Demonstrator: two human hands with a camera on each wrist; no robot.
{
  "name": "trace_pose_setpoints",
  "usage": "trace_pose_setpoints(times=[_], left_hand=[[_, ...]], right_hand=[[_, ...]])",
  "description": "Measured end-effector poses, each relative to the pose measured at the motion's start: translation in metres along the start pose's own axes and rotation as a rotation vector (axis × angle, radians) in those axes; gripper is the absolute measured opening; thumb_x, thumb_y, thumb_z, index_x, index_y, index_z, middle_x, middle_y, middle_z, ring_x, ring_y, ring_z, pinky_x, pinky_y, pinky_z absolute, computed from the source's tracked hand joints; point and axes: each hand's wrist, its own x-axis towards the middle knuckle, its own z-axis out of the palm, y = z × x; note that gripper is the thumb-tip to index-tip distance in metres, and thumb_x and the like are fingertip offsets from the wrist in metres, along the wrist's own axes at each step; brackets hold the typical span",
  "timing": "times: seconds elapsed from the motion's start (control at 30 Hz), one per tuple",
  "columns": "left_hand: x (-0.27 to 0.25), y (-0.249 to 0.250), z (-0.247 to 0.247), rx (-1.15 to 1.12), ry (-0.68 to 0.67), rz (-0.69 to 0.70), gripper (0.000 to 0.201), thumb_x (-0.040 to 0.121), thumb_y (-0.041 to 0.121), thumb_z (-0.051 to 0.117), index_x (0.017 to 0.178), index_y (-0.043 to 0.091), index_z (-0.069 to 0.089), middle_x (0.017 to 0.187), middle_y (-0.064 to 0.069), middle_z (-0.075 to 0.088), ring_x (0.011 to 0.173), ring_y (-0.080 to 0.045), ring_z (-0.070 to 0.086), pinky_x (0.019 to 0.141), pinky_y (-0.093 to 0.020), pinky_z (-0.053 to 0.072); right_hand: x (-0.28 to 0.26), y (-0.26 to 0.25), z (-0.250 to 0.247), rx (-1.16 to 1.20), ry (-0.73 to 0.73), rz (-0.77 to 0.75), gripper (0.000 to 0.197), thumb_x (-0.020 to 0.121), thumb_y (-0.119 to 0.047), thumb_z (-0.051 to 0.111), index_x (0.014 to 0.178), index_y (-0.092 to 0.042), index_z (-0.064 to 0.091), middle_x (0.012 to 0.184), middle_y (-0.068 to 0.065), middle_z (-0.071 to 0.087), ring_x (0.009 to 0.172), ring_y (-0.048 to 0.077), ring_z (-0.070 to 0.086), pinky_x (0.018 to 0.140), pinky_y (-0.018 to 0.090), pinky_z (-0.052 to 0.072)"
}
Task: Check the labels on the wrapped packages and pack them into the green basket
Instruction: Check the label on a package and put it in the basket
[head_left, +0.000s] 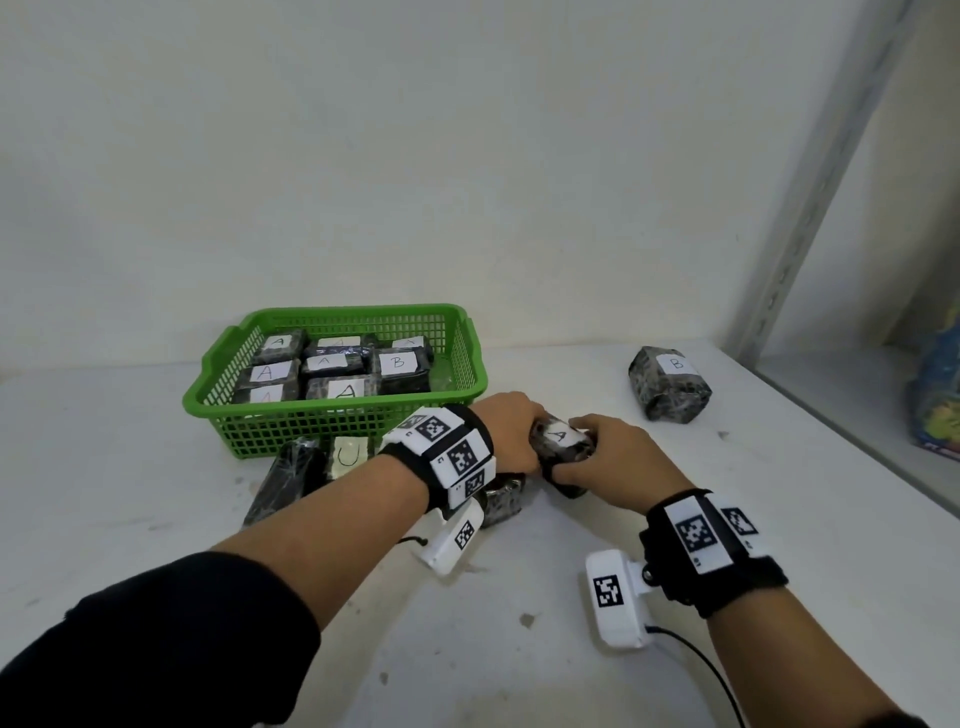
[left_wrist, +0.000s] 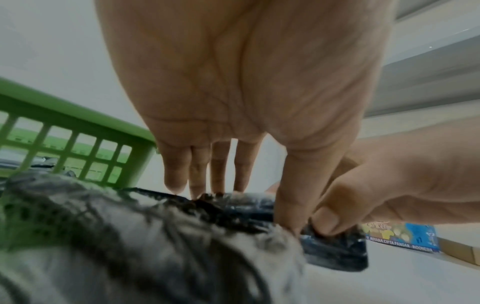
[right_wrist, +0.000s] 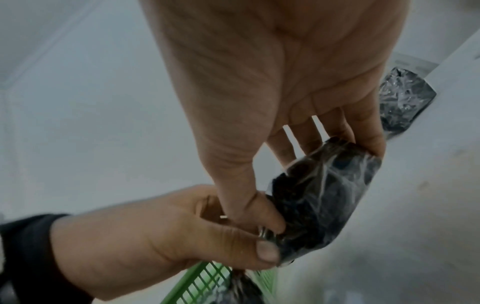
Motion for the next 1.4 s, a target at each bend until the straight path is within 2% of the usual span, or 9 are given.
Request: trace_pose_setpoints(times=[0.1,0.27,0.33,0.4,0.63,0.73,0.97,1.23,1.4], left_hand=[[0.005,-0.004,-0.005,-0.032,0.030,0.017,0.072,0.068,0.036,0.084,0.132,0.019,0.057,0.120,-0.006,0.062,0.110,-0.027,0.062,0.094,-0.035,0.051],[-0.001,-0.012,-0.023,-0.152,0.009,0.047,0.102,0.069,0.046,0.086,0.153,0.020,0.033,0.149,0.000,0.046,0.135,-0.019,0.046,0.112,-0.029,0.035],[-0.005,-0.017,-0.030,-0.271,0.024,0.044,0.097,0.064,0.044,0.090,0.147,0.024,0.043,0.140,0.006,0.054,0.127,-0.014,0.053,0.106,-0.024,0.039],[-0.011,-0.023,-0.037,-0.392,0.086,0.033,0.089,0.059,0.043,0.093,0.137,0.027,0.053,0.127,0.011,0.061,0.116,-0.010,0.059,0.098,-0.020,0.042],[-0.035,-0.055,-0.040,-0.718,0.293,-0.003,0.082,0.050,0.050,0.093,0.124,0.028,0.064,0.114,0.013,0.069,0.104,-0.004,0.067,0.102,-0.029,0.050],[-0.047,-0.071,-0.030,-0.849,0.320,0.016,0.081,0.055,0.055,0.087,0.127,0.028,0.064,0.118,0.009,0.071,0.108,-0.005,0.067,0.105,-0.030,0.049],[-0.078,-0.100,0.000,-1.218,0.499,-0.008,0.068,0.056,0.051,0.090,0.114,0.020,0.073,0.112,-0.006,0.076,0.107,-0.027,0.071,0.100,-0.039,0.053],[-0.095,-0.120,-0.003,-1.453,0.569,0.017,0.077,0.047,0.044,0.097,0.111,0.008,0.072,0.118,-0.015,0.072,0.111,-0.028,0.069,0.087,-0.031,0.059],[-0.103,-0.134,0.000,-1.513,0.595,-0.004,0.071,0.062,0.027,0.088,0.122,-0.001,0.064,0.122,-0.017,0.070,0.117,-0.031,0.066,0.094,-0.033,0.057]], right_hand=[[-0.003,0.000,-0.012,0.028,0.021,-0.048,0.080,0.074,-0.031,0.085,0.148,-0.021,0.055,0.128,0.001,0.069,0.108,0.015,0.066,0.083,0.021,0.050],[-0.007,-0.004,-0.034,0.083,-0.024,-0.157,0.078,0.072,-0.024,0.083,0.145,-0.030,0.057,0.112,-0.009,0.071,0.084,0.005,0.070,0.059,0.017,0.054],[-0.007,-0.006,-0.041,0.129,-0.047,-0.208,0.080,0.065,-0.031,0.081,0.142,-0.034,0.060,0.111,-0.012,0.072,0.087,0.008,0.073,0.071,0.026,0.062],[-0.007,-0.007,-0.046,0.196,-0.028,-0.258,0.074,0.068,-0.032,0.083,0.139,-0.035,0.062,0.120,-0.011,0.071,0.100,0.002,0.071,0.081,0.020,0.057],[0.005,-0.019,-0.024,0.552,0.016,-0.300,0.073,0.077,-0.038,0.089,0.143,-0.030,0.059,0.130,-0.009,0.069,0.118,0.008,0.068,0.107,0.030,0.052],[0.007,-0.028,-0.009,0.717,-0.047,-0.314,0.065,0.084,-0.021,0.085,0.143,-0.020,0.059,0.130,-0.003,0.072,0.116,0.006,0.071,0.107,0.026,0.053],[0.024,-0.050,0.020,0.888,-0.190,-0.326,0.087,0.065,-0.034,0.096,0.141,-0.014,0.059,0.128,0.004,0.075,0.118,0.018,0.072,0.103,0.033,0.056],[0.030,-0.088,0.037,1.019,-0.198,-0.341,0.059,0.072,-0.022,0.088,0.124,-0.001,0.070,0.116,0.012,0.077,0.105,0.021,0.075,0.097,0.033,0.059],[0.034,-0.098,0.052,1.009,-0.262,-0.348,0.050,0.073,-0.011,0.089,0.119,-0.008,0.071,0.118,0.011,0.077,0.111,0.020,0.073,0.102,0.033,0.057]])
